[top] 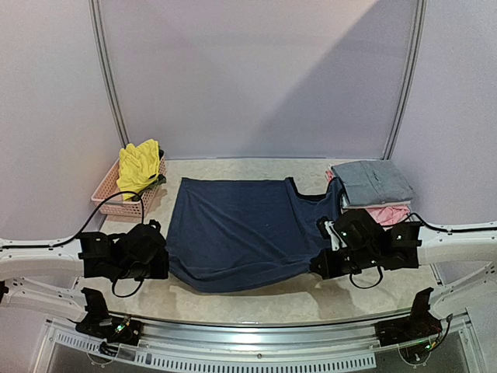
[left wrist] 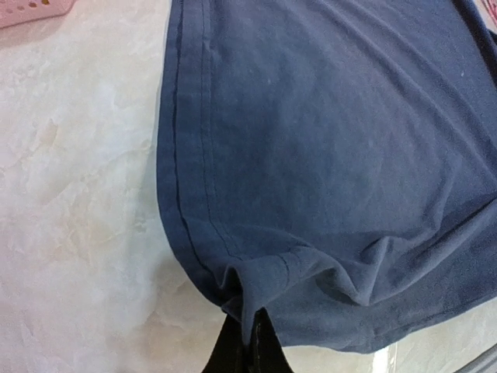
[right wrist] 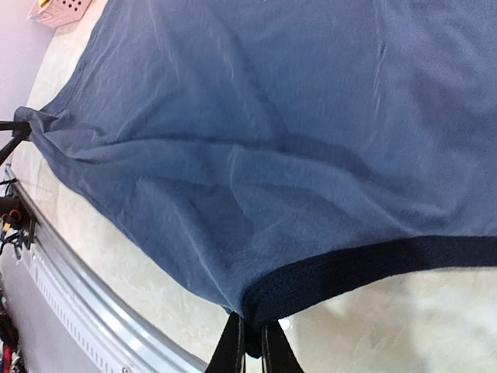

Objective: Fold and stack the mixed laundry pile
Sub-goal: Fold the flattened tank top at the center of the board.

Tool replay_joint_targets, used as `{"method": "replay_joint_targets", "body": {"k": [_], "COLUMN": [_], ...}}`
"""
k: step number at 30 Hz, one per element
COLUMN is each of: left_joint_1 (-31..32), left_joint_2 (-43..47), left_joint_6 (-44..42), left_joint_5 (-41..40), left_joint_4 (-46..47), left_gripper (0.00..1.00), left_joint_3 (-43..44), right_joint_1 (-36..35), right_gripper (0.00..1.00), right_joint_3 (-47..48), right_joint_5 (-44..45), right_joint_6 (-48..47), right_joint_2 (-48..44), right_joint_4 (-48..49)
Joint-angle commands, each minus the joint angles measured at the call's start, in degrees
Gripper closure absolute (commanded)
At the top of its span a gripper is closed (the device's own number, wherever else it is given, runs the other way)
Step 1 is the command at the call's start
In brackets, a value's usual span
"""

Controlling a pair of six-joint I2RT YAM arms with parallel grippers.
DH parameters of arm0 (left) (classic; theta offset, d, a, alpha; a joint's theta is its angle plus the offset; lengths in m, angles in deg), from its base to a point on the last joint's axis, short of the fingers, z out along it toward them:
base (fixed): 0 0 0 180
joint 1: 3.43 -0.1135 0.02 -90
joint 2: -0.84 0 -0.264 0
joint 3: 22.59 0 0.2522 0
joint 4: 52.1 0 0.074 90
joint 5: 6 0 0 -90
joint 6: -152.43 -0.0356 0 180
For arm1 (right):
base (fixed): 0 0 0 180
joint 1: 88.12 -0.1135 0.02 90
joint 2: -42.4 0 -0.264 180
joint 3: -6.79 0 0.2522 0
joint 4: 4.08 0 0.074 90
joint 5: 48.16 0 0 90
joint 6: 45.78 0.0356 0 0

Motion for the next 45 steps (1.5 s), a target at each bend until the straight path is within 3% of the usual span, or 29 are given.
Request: {"method": "replay_joint_targets", "body": {"k": [1, 19, 45], "left_joint_1": [-2.81, -17.39, -26.01], "left_joint_2": [-3.51, -17.89, -35.80], "left_joint_6": [-4.27, -17.02, -20.82], "left_joint_5": [-2.80, 1.58, 3.97], "left_joint_4": [-2.95, 0.95, 4.33], "left_gripper": [1.00, 1.00, 0.96], "left_joint_3": [4.59, 13.95, 22.96], "right_joint_1": [1.62, 12.17, 17.92], "right_gripper": [1.00, 1.00, 0.99], "right_joint_3": [5.27, 21.98, 32.79], "right_joint_5": [5.04, 9.66, 6.39], "right_joint_6": [-3.46, -11.70, -17.33], "right_joint_2": [3.30, 19.54, 37.44], "right_joint_4": [-6.20, -12.24, -10.35]}}
